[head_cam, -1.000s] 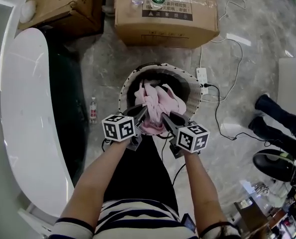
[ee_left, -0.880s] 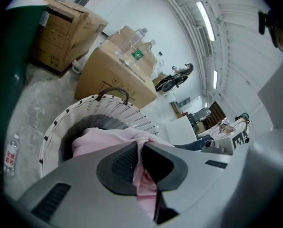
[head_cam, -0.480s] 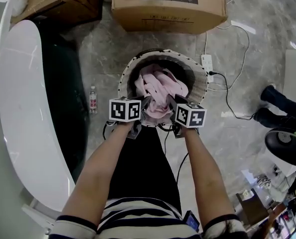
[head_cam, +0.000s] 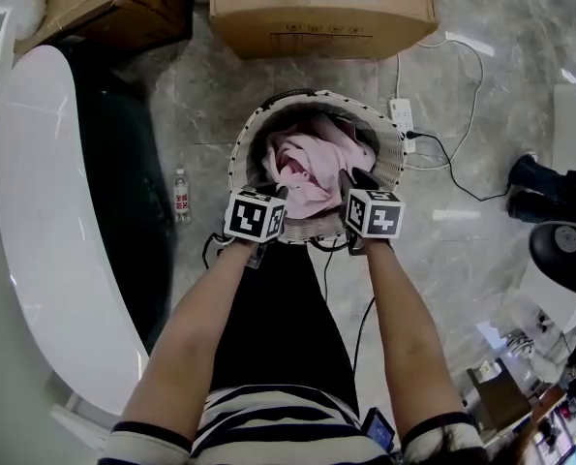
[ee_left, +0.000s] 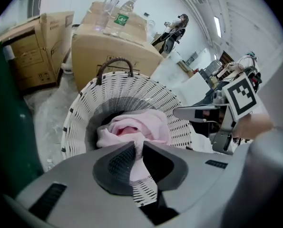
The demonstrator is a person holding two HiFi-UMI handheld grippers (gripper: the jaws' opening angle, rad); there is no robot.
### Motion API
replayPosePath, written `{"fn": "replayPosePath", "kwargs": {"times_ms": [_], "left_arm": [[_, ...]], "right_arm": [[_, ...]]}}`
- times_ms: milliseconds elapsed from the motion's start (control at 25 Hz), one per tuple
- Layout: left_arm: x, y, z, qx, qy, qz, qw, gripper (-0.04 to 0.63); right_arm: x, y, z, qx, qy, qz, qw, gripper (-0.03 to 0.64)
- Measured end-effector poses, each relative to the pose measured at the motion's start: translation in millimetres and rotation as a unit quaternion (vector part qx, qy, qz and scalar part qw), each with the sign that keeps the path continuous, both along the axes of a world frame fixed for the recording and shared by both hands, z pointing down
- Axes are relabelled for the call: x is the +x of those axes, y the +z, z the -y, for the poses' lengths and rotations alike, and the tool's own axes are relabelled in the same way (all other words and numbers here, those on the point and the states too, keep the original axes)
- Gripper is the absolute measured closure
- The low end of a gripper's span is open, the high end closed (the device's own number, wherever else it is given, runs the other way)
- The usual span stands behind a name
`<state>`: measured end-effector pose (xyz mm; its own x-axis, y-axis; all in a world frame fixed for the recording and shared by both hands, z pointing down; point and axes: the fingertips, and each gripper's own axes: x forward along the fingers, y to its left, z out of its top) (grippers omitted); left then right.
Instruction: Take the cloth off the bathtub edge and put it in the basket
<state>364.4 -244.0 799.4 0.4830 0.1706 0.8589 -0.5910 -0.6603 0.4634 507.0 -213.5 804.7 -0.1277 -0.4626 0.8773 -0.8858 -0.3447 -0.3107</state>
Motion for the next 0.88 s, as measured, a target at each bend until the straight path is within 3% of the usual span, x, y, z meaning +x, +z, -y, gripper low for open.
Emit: {"fn": "replayPosePath", "kwargs": {"times_ms": [80, 240, 600, 880], "left_arm": [[1, -4, 5, 0.024, 0.0, 0.0, 0.9997, 0.548], [12, -23, 10, 0.052, -0.013, -0.022, 0.9983, 0.546], [16, -80, 4, 0.046, -0.016, -0.096, 0.9942, 0.561], [-13, -116, -3, 0.051, -0.036, -0.118, 0.991, 0.566]], "right_arm": [[-3, -5, 3, 0.01, 0.001, 0.003, 1.0, 0.476], [-11, -19, 6, 0.03, 0.002, 0.009, 0.999, 0.477], [-25, -61, -12, 0.071, 0.041, 0.009, 0.997, 0.557], [-42, -93, -32, 0.094, 0.081, 0.025, 0.992, 0.577]]}}
